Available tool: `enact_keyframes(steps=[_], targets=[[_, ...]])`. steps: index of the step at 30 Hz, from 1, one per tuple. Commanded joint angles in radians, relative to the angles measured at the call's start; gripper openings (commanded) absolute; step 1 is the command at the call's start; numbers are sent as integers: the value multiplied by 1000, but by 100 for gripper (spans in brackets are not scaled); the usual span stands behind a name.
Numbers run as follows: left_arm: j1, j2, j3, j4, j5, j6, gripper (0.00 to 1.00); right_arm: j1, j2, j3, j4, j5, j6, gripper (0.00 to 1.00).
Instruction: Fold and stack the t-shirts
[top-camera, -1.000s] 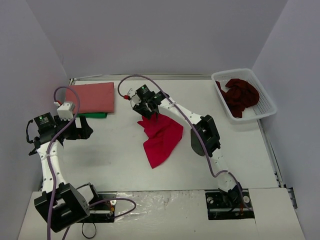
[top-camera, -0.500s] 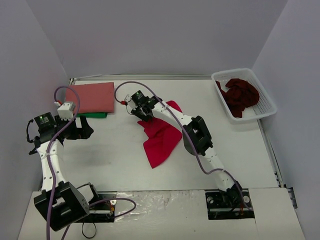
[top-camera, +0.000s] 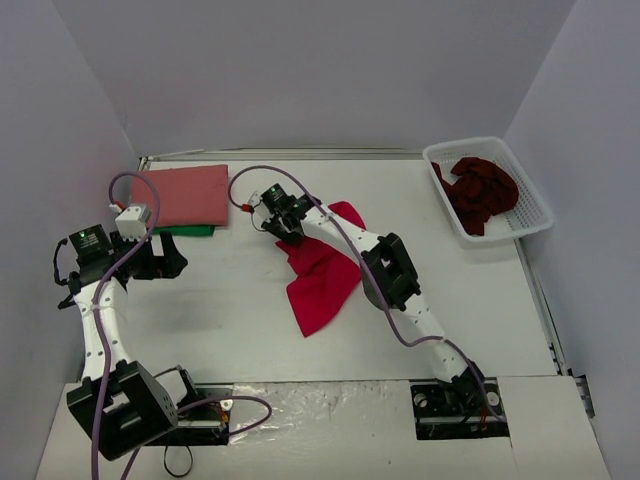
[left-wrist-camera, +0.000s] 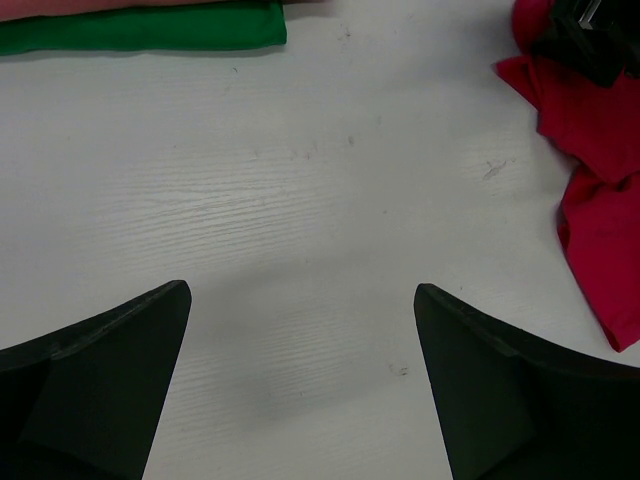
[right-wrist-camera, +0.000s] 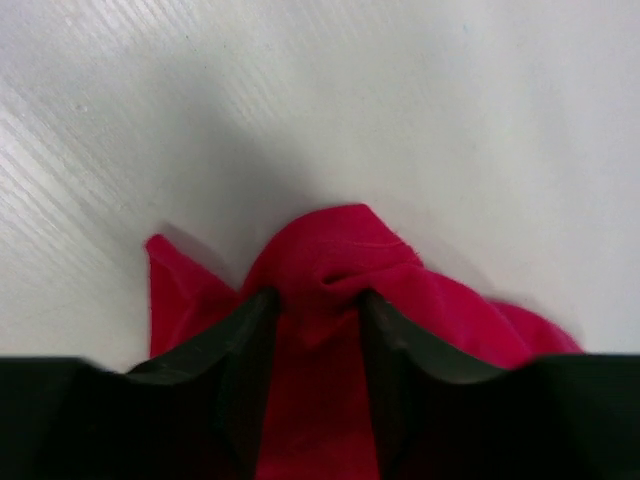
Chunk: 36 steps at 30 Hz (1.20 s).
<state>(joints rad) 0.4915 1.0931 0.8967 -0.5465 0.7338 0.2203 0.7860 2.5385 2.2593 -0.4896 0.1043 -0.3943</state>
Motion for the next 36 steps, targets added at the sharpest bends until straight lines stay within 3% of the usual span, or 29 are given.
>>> enact_keyframes(steps=[1, 4, 12, 20, 25, 31, 36], targets=[[9, -2, 41, -3, 26, 13, 94, 4, 31, 26, -44, -9, 0, 30], [10, -4, 42, -4, 27, 14, 94, 5, 34, 25, -46, 0, -3, 0], [9, -4, 45, -4, 26, 13, 94, 12, -56, -10, -55, 26, -18, 0], [-2, 10, 73, -4, 38, 5, 94, 16, -381, -72, -106, 52, -41, 0], [-62, 33, 103, -24, 38, 8, 94, -24, -589, -246, -109, -26, -54, 0], [-238, 117, 163, -70, -2, 53, 94, -241, -731, -449, -106, -95, -41, 0], [-312, 304, 269, -127, 123, 65, 94, -444, -778, -566, -103, -250, -52, 0]])
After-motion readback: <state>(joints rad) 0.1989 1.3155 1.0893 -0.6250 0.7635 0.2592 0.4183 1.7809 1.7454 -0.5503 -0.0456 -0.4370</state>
